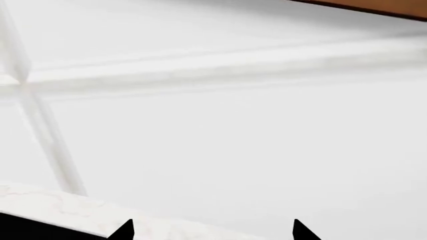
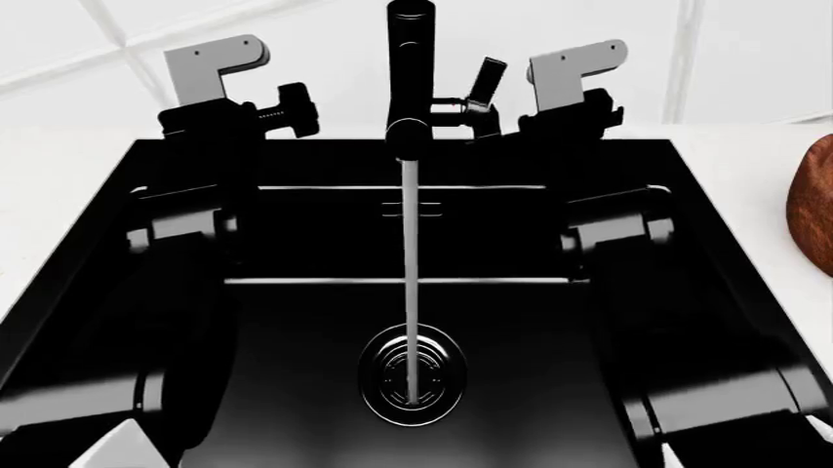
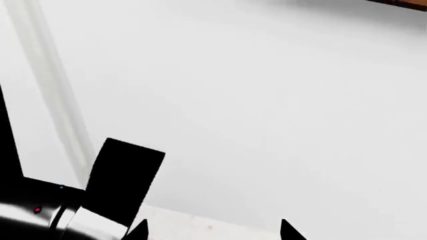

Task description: Pick the pomegranates and oranges from the sink and place them in one bowl. Place the brussel sprout in the other bowl. Then turn off the sink faucet.

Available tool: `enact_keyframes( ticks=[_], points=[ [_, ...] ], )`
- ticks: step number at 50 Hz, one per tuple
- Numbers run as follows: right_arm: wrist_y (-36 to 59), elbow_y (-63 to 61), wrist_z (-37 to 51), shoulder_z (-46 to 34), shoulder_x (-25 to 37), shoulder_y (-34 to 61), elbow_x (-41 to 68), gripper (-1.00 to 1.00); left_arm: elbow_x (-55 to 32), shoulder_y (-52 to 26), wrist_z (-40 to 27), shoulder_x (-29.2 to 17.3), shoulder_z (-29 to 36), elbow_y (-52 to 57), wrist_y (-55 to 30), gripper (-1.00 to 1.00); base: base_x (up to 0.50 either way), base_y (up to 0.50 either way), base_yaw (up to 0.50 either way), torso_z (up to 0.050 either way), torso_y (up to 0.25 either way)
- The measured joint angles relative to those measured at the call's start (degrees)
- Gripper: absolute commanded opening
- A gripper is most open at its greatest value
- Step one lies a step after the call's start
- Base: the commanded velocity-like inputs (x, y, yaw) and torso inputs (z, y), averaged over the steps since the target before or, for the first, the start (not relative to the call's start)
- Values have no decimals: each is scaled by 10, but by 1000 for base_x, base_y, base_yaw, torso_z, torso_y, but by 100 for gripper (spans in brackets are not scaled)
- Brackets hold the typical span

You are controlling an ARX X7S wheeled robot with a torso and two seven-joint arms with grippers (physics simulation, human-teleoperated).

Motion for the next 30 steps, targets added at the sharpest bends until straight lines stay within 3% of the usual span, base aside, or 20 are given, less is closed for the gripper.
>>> enact_keyframes(
  ticks=[18, 30],
  points=[
    [-45, 0, 5, -205, 18, 4, 203, 100, 2, -1, 1, -5, -8, 0, 0, 100, 0, 1, 4, 0, 0],
    [-56, 0, 9, -255, 22, 3, 269, 100, 4, 1, -1, -5, -11, 0, 0, 100, 0, 3, 7, 0, 2]
  ],
)
